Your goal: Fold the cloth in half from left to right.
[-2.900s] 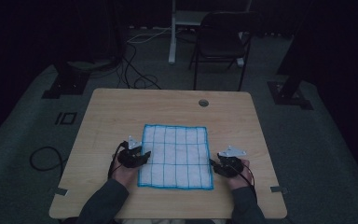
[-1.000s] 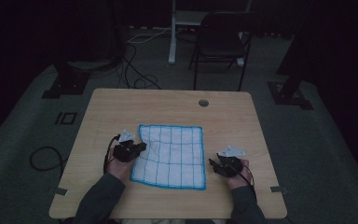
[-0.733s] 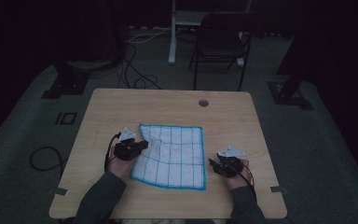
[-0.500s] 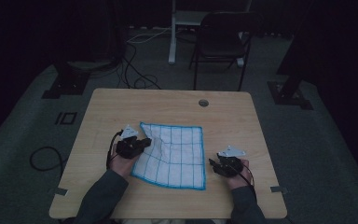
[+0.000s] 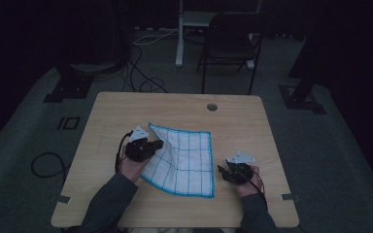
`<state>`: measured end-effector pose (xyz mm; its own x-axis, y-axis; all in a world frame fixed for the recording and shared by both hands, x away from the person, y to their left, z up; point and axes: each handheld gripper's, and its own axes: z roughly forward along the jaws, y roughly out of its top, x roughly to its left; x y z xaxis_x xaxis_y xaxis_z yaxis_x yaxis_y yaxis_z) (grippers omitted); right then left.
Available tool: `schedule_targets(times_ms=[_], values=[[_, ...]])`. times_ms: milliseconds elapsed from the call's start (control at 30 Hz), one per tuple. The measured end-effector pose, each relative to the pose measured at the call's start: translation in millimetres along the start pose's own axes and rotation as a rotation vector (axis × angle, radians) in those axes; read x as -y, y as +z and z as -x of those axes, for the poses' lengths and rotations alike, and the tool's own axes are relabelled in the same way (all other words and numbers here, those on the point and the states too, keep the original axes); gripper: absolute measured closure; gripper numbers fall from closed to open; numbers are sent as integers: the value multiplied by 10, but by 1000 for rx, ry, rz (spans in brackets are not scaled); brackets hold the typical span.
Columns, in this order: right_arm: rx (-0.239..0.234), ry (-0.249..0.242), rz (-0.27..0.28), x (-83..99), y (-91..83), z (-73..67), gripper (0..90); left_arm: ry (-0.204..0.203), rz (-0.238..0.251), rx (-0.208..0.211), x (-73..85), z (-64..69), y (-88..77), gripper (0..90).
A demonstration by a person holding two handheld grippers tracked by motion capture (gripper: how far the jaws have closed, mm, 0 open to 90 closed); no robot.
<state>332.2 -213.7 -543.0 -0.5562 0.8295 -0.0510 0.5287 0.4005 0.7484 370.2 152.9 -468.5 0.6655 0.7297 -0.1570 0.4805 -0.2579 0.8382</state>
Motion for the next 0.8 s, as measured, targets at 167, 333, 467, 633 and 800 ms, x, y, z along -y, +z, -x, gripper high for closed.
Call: schedule_targets(times_ms=[167, 333, 467, 633, 800], values=[[0, 1, 2, 0, -1, 2, 539, 6, 4, 10, -42, 31, 15, 862], [0, 0, 0, 1, -1, 2, 540, 17, 6, 27, -100, 96, 56, 862], [0, 1, -1, 2, -1, 3, 539, 24, 8, 42, -126, 144, 93, 862], [-2, 0, -2, 2, 2, -1, 539, 24, 11, 57, -151, 191, 130, 862], [-2, 0, -4, 3, 4, 0, 539, 38, 8, 72, -188, 238, 163, 862]])
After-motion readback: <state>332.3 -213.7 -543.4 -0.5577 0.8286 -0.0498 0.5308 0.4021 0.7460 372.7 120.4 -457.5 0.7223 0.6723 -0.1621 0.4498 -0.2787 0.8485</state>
